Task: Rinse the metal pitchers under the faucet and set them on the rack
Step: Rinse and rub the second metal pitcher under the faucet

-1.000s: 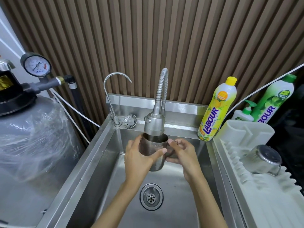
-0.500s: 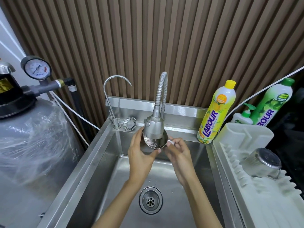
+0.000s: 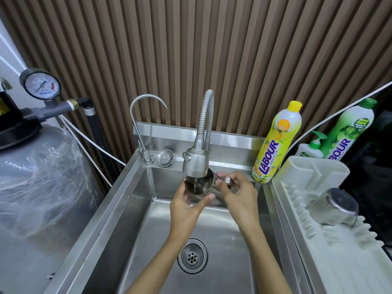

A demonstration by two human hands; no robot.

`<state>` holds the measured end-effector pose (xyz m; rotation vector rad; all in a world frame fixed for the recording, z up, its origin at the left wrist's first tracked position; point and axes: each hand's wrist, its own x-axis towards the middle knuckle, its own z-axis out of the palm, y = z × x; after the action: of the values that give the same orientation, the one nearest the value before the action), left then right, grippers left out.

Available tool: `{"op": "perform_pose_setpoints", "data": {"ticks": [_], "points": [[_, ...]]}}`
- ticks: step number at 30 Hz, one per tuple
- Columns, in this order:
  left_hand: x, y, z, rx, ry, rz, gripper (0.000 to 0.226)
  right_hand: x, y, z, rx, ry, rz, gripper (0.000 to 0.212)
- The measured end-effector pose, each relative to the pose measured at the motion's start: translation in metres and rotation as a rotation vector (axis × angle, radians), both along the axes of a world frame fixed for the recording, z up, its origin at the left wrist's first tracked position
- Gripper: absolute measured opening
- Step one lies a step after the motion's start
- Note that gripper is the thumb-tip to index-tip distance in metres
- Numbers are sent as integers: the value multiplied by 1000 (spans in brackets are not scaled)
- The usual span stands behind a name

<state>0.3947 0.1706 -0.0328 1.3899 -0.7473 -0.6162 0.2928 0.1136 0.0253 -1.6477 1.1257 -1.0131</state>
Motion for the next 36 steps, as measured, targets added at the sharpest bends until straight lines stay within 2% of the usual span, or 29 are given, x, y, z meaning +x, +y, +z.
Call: {"op": "perform_pose_setpoints", "data": {"ticks": [3, 7, 9, 12, 16, 18, 19, 21, 24, 27, 30, 32, 34, 36], "points": [[5, -3, 7, -132, -10, 41, 75, 8, 0, -9, 161, -259, 86, 21], [15, 5, 20, -84, -336, 162, 83, 16, -3, -28, 486, -618, 234, 21], [17, 8, 25, 38, -444, 238, 91, 15, -2, -30, 542, -576, 241, 17], [19, 11, 25, 224, -483, 268, 100, 10, 0, -22, 475, -346, 127, 17], [11, 12, 14, 202, -356, 203, 62, 0, -5, -4, 237, -2, -26, 21], [6, 9, 8, 171, -237, 133, 56, -2, -6, 3, 49, 162, -76, 25], [5, 6, 6, 150, -177, 85, 54, -2, -6, 6, -17, 185, -87, 26], [3, 1, 3, 101, -102, 26, 52, -1, -5, 6, -64, 111, -57, 23], [5, -6, 9, 30, -121, 100, 62, 4, -8, -3, 42, -140, 18, 18], [9, -6, 18, 15, -247, 188, 81, 12, -12, -18, 352, -435, 97, 22], [12, -2, 25, 143, -467, 270, 83, 13, -10, -32, 651, -620, 202, 19], [11, 4, 25, 260, -536, 320, 85, 10, -8, -35, 675, -532, 219, 17], [8, 9, 23, 302, -466, 331, 92, 7, -6, -30, 604, -375, 168, 14], [5, 10, 17, 292, -357, 307, 89, 3, -7, -24, 476, -235, 64, 14]]}}
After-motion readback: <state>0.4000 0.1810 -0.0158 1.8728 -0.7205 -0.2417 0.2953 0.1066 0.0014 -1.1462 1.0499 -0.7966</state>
